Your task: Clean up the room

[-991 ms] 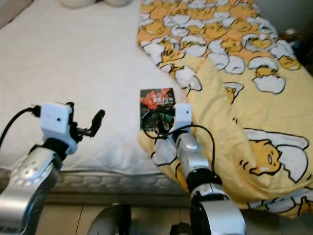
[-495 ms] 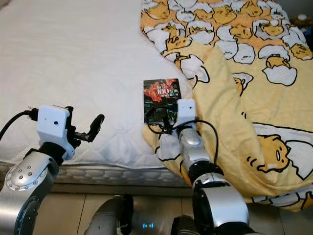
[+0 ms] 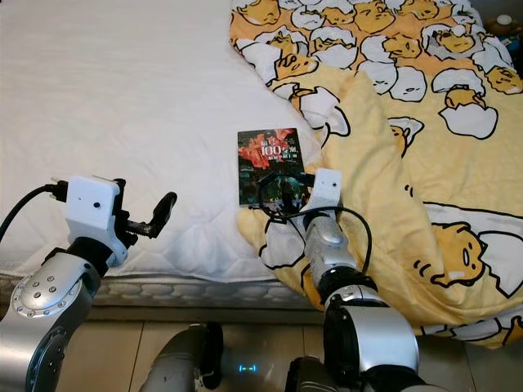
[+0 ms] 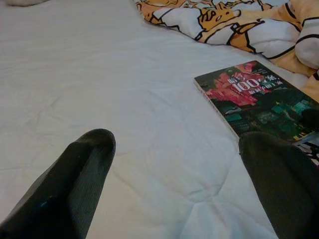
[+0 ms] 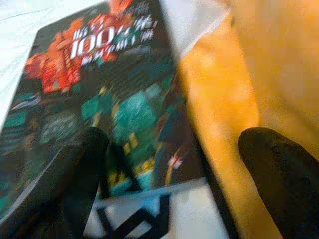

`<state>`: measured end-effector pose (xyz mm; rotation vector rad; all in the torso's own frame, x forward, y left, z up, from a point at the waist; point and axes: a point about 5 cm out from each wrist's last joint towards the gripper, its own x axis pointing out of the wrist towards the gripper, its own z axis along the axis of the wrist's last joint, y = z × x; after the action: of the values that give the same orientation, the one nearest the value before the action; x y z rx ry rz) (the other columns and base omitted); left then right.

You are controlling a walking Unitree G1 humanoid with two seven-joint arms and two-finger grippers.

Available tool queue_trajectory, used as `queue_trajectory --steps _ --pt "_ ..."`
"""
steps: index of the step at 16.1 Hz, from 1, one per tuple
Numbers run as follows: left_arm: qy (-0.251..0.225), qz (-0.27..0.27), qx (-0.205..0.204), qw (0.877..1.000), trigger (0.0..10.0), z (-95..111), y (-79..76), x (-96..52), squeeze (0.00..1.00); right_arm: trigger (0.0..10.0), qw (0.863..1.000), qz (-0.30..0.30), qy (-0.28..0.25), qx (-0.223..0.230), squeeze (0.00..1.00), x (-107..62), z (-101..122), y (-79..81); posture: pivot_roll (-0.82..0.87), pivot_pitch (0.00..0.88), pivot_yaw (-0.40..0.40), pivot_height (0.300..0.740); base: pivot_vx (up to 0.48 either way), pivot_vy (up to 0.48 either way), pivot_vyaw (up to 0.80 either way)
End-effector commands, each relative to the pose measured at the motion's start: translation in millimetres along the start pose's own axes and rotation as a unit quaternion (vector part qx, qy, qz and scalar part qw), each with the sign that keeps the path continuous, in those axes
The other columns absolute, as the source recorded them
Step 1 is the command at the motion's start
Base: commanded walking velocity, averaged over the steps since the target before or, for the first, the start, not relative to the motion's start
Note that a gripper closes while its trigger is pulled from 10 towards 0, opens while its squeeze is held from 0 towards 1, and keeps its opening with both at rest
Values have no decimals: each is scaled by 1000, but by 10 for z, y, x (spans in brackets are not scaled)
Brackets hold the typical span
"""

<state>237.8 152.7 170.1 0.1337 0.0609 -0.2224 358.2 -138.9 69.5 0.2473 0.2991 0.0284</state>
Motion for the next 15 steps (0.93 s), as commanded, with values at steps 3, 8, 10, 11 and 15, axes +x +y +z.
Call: queue_trajectory --steps 3,8,10,11,15 --pt "-4 1 1 1000 10000 31 -12 -24 0 10000 998 40 28 27 0 18 -39 125 294 236 22 710 0 0 0" --pt "-5 2 -3 1000 10000 27 -36 -12 0 10000 995 96 40 -2 0 19 -66 302 290 235 17 710 0 0 0" --pt "-5 2 -5 1000 10000 24 -45 -7 0 10000 993 105 50 -8 0 14 -99 346 291 235 15 710 0 0 0" --pt "-5 2 -5 1000 10000 26 -47 -8 0 10000 993 109 49 -13 0 14 -99 361 291 235 15 710 0 0 0" --pt "-3 3 -4 1000 10000 18 -43 -4 0 10000 985 160 68 -18 0 -14 -186 559 291 234 14 710 0 0 0"
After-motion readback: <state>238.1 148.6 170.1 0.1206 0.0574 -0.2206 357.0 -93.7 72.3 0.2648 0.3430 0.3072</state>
